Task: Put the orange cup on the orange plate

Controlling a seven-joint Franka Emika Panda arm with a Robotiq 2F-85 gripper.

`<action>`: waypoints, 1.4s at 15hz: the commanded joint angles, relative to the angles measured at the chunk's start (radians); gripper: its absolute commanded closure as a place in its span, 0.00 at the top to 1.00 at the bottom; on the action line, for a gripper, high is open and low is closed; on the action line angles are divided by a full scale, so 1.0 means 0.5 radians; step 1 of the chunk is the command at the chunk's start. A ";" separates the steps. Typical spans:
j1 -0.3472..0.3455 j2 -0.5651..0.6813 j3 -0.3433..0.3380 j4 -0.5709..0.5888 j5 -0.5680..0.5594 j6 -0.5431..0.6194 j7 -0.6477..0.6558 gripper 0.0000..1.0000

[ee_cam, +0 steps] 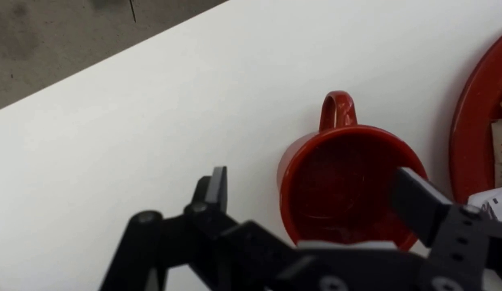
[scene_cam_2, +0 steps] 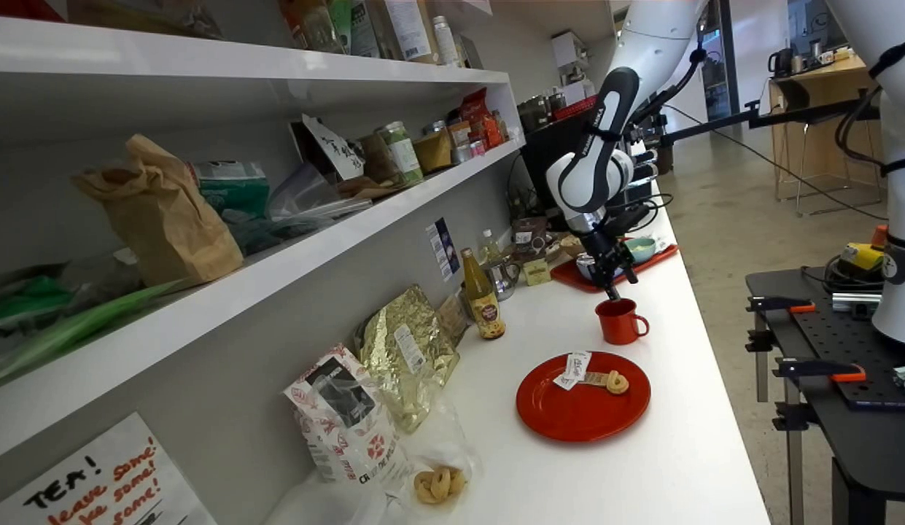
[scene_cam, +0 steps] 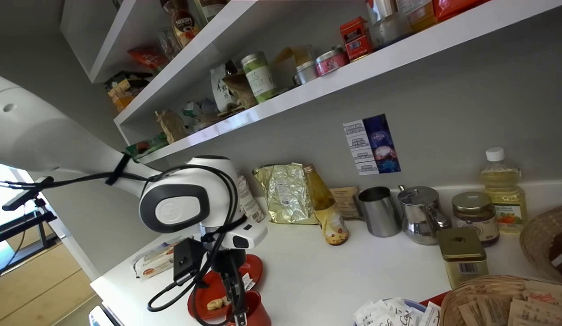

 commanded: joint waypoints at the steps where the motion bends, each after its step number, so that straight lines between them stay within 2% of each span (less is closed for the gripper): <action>1: 0.006 0.105 -0.004 0.108 -0.006 -0.037 0.059 1.00; 7: 0.013 0.233 -0.029 0.230 -0.026 -0.023 0.182 1.00; 12: 0.007 0.331 -0.034 0.294 -0.030 -0.054 0.187 1.00; 13: 0.008 0.347 -0.034 0.298 -0.039 -0.051 0.178 0.77; 15: 0.002 0.370 -0.029 0.314 -0.038 -0.060 0.162 0.68; 21: -0.014 0.408 -0.026 0.361 -0.026 -0.118 0.145 0.22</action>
